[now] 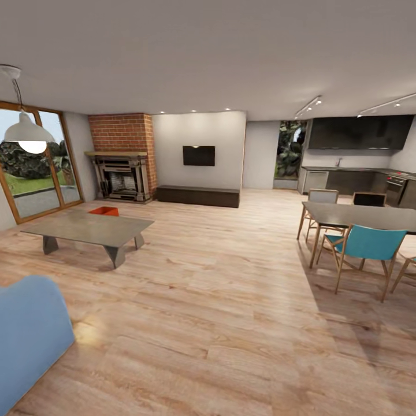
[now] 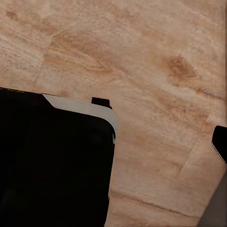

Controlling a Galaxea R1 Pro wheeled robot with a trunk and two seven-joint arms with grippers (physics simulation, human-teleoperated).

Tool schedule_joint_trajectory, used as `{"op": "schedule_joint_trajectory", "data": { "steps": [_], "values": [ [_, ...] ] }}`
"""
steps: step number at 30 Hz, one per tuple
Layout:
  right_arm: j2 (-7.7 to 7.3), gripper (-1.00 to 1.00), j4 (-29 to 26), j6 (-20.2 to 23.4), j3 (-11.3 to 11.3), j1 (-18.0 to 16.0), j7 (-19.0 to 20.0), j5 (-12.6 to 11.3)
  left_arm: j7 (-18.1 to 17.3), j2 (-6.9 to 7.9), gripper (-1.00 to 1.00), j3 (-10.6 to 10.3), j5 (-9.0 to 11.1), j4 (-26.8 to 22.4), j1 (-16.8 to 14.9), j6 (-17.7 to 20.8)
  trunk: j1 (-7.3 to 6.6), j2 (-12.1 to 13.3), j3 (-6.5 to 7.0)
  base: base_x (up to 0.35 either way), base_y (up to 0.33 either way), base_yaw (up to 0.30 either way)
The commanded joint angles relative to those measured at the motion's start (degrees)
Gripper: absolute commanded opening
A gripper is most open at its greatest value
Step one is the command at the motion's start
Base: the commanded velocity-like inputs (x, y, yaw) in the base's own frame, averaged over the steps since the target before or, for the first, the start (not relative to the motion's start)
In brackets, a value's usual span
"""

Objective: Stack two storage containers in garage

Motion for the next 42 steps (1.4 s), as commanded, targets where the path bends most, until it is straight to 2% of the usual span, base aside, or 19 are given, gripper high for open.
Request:
{"op": "schedule_joint_trajectory", "data": {
  "steps": [1, 42],
  "values": [
    [0.02, 1.00, 0.18, -0.27, 0.32, -0.08, -0.26, 0.05, 0.19, -0.02, 1.00, -0.49, 0.45, -0.01, -0.04, -0.08, 0.05, -0.08, -0.10, 0.325, 0.000, 0.000],
    [0.09, 1.00, 0.18, -0.28, 0.33, -0.10, -0.94, 0.05, 0.22, -0.02, 1.00, -0.49, 0.45, -0.01, -0.04, -0.17, 0.05, -0.08, -0.10, 0.326, 0.000, 0.000]
  ]
}}
